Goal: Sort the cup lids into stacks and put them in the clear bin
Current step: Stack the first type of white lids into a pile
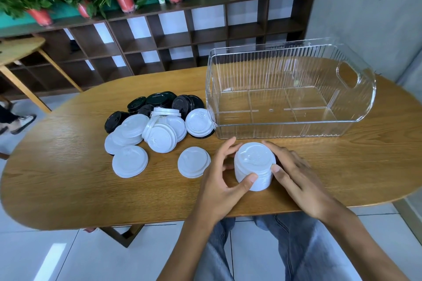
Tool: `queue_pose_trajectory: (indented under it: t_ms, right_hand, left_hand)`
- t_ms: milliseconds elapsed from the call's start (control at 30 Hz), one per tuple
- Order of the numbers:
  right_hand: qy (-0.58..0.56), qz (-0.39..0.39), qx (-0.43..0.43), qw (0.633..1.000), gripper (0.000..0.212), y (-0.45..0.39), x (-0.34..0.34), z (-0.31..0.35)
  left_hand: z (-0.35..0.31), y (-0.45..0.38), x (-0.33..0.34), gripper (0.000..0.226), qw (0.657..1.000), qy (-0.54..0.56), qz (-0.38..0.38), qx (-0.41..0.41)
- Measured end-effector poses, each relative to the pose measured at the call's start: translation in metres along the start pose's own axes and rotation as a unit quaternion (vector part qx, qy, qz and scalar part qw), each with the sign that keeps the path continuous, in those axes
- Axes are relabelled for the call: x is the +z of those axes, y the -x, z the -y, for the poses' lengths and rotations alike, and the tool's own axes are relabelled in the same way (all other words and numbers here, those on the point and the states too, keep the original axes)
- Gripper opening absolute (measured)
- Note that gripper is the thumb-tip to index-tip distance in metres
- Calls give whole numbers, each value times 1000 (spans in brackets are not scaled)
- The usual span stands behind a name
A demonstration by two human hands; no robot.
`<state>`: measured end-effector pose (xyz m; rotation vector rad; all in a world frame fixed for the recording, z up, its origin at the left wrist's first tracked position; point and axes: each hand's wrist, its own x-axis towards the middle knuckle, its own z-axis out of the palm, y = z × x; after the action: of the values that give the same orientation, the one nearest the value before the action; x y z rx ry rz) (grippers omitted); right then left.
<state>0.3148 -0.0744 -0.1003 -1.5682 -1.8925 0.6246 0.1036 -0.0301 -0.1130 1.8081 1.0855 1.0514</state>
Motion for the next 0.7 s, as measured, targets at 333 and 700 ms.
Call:
queue_pose_trajectory:
  t_ms: [333, 700]
  right_hand:
    - [-68, -32, 2, 997, 48, -2, 0, -5]
    - [-86, -41, 2, 995, 56, -2, 2, -8]
  left_hand:
    - [2, 3, -9, 65, 998, -57, 14, 34]
    - [26, 6, -79, 75, 961, -252, -91, -66]
